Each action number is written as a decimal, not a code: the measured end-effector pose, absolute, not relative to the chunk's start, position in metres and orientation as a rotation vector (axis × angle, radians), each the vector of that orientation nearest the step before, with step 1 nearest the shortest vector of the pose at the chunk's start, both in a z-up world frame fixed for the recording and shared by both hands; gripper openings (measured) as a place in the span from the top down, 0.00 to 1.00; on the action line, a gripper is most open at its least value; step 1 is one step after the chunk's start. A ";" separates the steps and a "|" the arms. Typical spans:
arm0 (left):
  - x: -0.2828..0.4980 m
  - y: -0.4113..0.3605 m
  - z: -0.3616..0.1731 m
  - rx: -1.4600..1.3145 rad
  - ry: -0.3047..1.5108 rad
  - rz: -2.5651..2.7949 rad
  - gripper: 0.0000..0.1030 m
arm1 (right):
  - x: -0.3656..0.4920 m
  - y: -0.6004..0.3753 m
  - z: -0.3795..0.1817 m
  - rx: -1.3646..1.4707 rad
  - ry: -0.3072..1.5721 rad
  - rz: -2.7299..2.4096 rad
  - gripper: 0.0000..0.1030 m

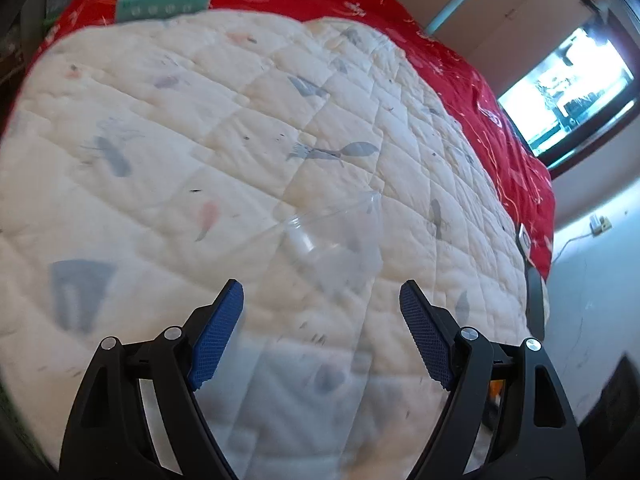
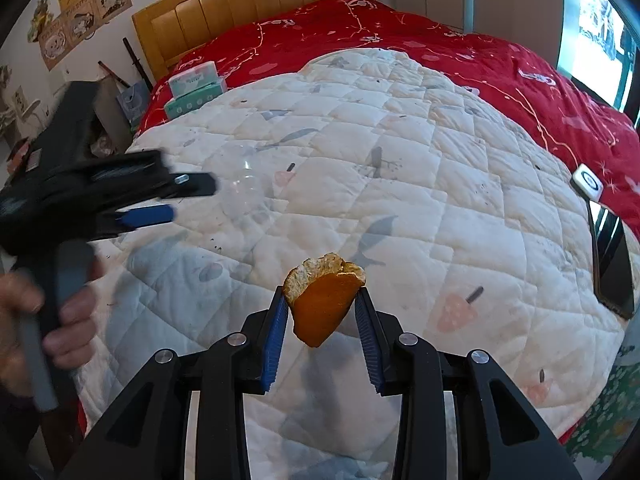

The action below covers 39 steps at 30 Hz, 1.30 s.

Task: Collect trash
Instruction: 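Grasp the clear plastic cup with the left tool while the right tool holds the peel, then carry the cup and peel with both tools over the green basket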

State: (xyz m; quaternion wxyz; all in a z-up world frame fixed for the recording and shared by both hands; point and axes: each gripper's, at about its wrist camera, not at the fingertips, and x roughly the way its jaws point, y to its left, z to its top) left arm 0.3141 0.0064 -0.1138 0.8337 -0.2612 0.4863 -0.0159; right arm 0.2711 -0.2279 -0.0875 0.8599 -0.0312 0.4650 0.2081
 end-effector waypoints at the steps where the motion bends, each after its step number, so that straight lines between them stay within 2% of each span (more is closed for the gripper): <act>1: 0.321 0.005 -0.118 -0.558 1.039 -0.020 0.23 | 0.271 -0.230 -0.088 -0.057 0.977 0.437 0.67; 8: 0.350 0.004 -0.138 -0.606 1.052 0.022 0.23 | 0.272 -0.240 -0.093 -0.012 0.984 0.440 0.67; 11: 0.356 0.005 -0.137 -0.606 1.035 0.012 0.32 | 0.271 -0.240 -0.094 -0.005 0.985 0.439 0.67; 12: 0.357 0.006 -0.137 -0.617 1.032 -0.003 0.38 | 0.270 -0.240 -0.094 -0.001 0.984 0.440 0.67; 18: 0.341 0.016 -0.127 -0.646 1.005 -0.044 0.39 | 0.260 -0.235 -0.091 -0.007 0.977 0.449 0.67; 27: 0.272 0.053 -0.093 -0.653 0.952 -0.065 0.39 | 0.229 -0.207 -0.075 0.007 0.953 0.506 0.67; 39: 0.140 0.137 -0.053 -0.604 0.838 0.048 0.39 | 0.175 -0.132 -0.064 -0.055 0.944 0.637 0.67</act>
